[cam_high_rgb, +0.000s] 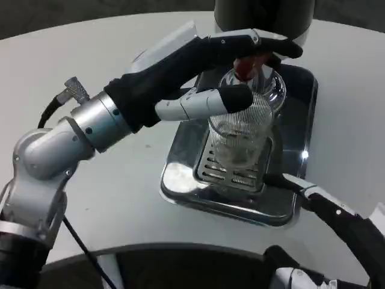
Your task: Grasp the cup under the faucet to collect the drink, then remove the cup.
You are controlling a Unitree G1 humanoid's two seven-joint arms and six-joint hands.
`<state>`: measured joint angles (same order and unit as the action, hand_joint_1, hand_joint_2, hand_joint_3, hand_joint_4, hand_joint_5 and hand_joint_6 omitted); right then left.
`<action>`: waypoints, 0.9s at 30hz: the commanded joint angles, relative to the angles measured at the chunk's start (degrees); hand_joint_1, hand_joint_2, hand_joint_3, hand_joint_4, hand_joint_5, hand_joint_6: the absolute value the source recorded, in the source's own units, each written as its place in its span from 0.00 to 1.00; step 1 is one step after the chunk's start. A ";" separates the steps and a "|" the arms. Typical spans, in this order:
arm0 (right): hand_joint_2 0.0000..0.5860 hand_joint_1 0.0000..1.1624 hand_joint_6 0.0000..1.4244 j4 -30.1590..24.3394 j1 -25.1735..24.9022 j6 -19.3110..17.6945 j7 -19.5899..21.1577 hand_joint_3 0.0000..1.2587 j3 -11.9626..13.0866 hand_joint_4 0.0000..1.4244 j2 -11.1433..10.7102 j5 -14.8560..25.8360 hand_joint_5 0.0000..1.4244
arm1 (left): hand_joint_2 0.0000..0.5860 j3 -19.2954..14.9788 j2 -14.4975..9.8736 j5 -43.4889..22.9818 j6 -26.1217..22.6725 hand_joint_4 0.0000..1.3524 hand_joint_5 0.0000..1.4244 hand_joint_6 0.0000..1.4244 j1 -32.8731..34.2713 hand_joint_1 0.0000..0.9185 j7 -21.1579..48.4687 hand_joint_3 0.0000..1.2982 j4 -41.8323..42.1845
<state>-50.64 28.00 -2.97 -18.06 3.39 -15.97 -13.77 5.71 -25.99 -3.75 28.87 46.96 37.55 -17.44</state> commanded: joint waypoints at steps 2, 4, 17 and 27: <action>0.49 0.73 0.11 2.78 -1.87 0.94 2.67 0.14 -1.03 0.08 1.84 -0.70 0.07 | 0.08 2.42 -1.81 3.46 -0.43 0.15 0.19 0.12 -3.80 0.00 2.21 0.26 -0.50; 0.44 0.76 0.11 3.87 -2.81 1.02 3.59 0.13 -1.13 0.08 2.45 -0.90 0.07 | 0.08 2.47 -2.05 3.68 -0.26 0.15 0.19 0.12 -3.91 0.00 2.14 0.26 -0.49; 0.35 0.77 0.14 12.31 -7.28 -0.56 9.55 0.11 -2.91 0.08 5.81 -0.92 0.07 | 0.07 2.90 -2.35 4.56 0.63 0.15 0.19 0.12 -4.24 0.00 1.21 0.27 -1.62; 0.31 0.76 0.15 19.00 -11.83 -3.01 13.85 0.09 -4.33 0.06 8.11 -0.96 0.06 | 0.07 3.36 -2.47 5.36 2.14 0.15 0.19 0.12 -3.90 0.00 1.03 0.27 -2.88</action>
<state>-33.57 16.93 -4.39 -5.61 -0.55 -8.64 -14.83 6.45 -26.87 -1.95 32.06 46.60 35.71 -18.33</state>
